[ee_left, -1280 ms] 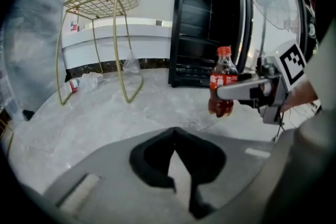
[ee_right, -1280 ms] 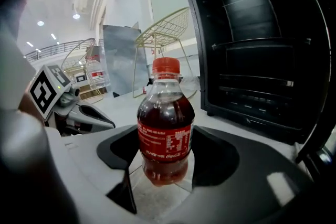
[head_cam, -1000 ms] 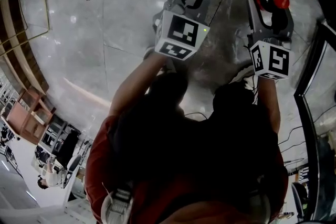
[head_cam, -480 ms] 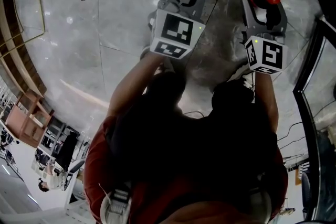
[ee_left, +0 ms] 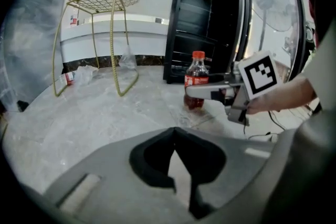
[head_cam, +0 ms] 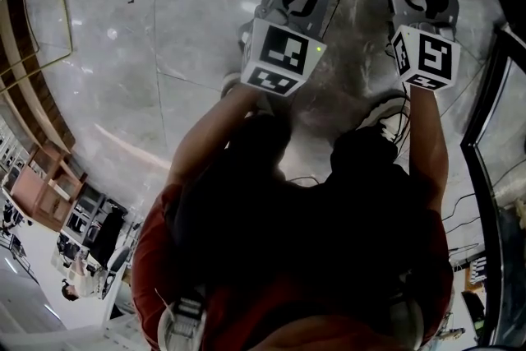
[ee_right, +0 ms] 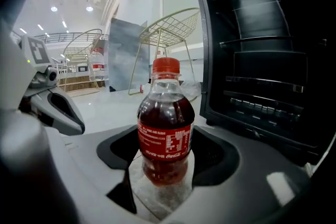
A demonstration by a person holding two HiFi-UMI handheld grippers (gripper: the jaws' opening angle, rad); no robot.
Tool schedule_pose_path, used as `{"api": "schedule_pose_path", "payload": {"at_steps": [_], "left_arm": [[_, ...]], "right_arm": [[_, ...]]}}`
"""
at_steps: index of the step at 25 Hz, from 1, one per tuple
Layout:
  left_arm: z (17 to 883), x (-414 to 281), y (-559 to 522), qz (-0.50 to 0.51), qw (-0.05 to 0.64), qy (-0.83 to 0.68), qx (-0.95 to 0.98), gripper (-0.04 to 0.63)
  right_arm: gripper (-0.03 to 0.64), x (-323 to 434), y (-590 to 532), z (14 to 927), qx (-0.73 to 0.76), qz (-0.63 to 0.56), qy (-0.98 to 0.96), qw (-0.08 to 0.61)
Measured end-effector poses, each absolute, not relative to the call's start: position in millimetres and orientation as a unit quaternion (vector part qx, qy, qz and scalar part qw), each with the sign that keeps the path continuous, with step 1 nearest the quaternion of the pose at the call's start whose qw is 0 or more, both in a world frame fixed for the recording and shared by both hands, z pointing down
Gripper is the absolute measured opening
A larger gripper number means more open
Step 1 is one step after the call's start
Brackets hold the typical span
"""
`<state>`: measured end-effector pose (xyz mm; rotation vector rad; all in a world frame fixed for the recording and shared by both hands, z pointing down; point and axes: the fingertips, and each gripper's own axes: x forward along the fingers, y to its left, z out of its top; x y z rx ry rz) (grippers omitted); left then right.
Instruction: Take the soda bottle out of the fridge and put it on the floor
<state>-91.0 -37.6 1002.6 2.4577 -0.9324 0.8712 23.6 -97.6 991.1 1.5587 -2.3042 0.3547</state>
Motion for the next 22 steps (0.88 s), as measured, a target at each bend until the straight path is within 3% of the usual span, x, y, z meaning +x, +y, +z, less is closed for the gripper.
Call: {"api": "schedule_pose_path", "payload": {"at_steps": [22], "left_arm": [[998.8, -81.1, -32.1, 0.312, 0.171, -0.325, 0.876, 0.0]], "right_arm": [[0.304, 31.4, -161.4, 1008.3, 0.573, 0.111, -0.799, 0.142]]}}
